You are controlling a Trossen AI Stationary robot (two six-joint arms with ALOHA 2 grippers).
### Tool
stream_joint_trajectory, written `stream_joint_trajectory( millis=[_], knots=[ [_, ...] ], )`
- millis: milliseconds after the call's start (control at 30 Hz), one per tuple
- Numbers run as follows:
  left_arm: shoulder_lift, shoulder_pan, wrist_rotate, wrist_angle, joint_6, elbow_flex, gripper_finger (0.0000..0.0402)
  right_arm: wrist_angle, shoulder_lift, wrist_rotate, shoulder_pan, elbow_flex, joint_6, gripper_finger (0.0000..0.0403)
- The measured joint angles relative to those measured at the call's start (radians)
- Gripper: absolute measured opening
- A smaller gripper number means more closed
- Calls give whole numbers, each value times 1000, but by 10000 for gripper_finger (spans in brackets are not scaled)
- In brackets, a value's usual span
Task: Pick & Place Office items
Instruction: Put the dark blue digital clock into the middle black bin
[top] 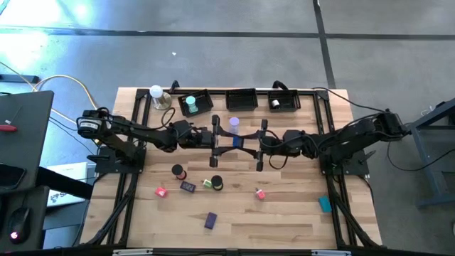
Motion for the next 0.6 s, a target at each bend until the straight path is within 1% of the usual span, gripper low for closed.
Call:
stream_joint_trajectory(
  millis=[100, 167, 267, 367, 433, 500, 600],
  knots=[
    [0, -11, -8, -5, -4, -1, 145, -14, 0, -11, -9, 0, 27, 139],
    [0, -15, -12, -6, -10, -1, 145, -21, 0, -25, -18, 0, 55, 146],
    [0, -18, -11, -1, -6, -1, 145, -43, 0, -23, -25, 1, 92, 177],
    [-3, -20, -7, 11, -12, 1, 145, -72, 4, -17, -26, -2, 93, 210],
    [-2, -20, -10, -2, -75, 1, 145, -82, 3, 3, -25, -2, 91, 228],
    [-11, -20, -35, -27, -154, 1, 145, -106, 2, 43, -23, -2, 90, 241],
    [-41, -5, -78, -107, -201, 1, 145, -167, 2, 147, -16, -2, 90, 255]
  ],
)
